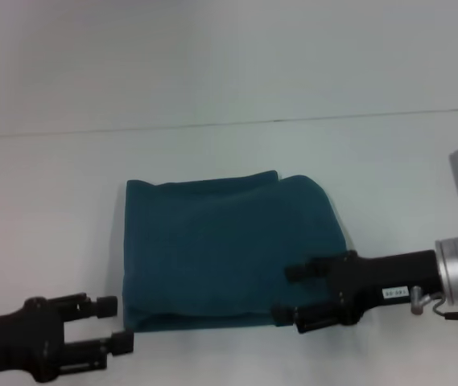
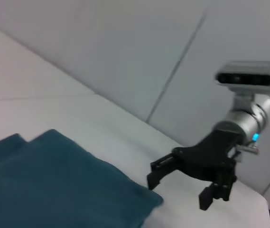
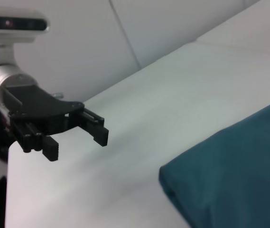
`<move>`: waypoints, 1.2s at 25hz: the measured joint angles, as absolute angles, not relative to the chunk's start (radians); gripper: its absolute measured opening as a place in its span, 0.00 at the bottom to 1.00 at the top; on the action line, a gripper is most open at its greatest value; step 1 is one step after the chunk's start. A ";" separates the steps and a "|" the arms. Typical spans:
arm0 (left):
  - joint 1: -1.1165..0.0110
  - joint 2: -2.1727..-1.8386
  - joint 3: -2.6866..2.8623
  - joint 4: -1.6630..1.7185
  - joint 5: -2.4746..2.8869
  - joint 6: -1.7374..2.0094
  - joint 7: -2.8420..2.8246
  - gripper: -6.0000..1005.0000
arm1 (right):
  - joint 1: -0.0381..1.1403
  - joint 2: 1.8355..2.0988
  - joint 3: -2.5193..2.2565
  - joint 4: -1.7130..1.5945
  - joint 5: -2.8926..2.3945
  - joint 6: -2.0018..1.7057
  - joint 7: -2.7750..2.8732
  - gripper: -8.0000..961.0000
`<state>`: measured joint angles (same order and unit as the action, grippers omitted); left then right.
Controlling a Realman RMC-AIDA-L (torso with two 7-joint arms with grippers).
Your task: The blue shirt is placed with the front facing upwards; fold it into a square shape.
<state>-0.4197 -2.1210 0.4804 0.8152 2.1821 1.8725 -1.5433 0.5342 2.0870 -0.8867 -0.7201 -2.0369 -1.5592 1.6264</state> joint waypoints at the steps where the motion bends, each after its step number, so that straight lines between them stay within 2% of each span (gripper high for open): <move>1: -0.416 -2.122 0.484 0.808 2.186 1.876 -1.518 0.74 | 0.536 2.087 -0.889 -0.702 -2.037 -1.557 1.613 0.94; 2: -0.413 -2.124 0.486 0.799 2.189 1.875 -1.494 0.74 | 0.537 2.088 -0.890 -0.687 -2.037 -1.555 1.602 0.99; 20: -0.396 -2.151 0.574 0.717 2.227 1.756 -1.376 0.73 | 0.623 2.098 -0.965 -0.480 -2.018 -1.540 1.392 0.98; 30: -0.427 -2.134 0.575 0.714 2.243 1.749 -1.516 0.73 | 0.592 2.094 -0.963 -0.483 -1.988 -1.606 1.186 0.98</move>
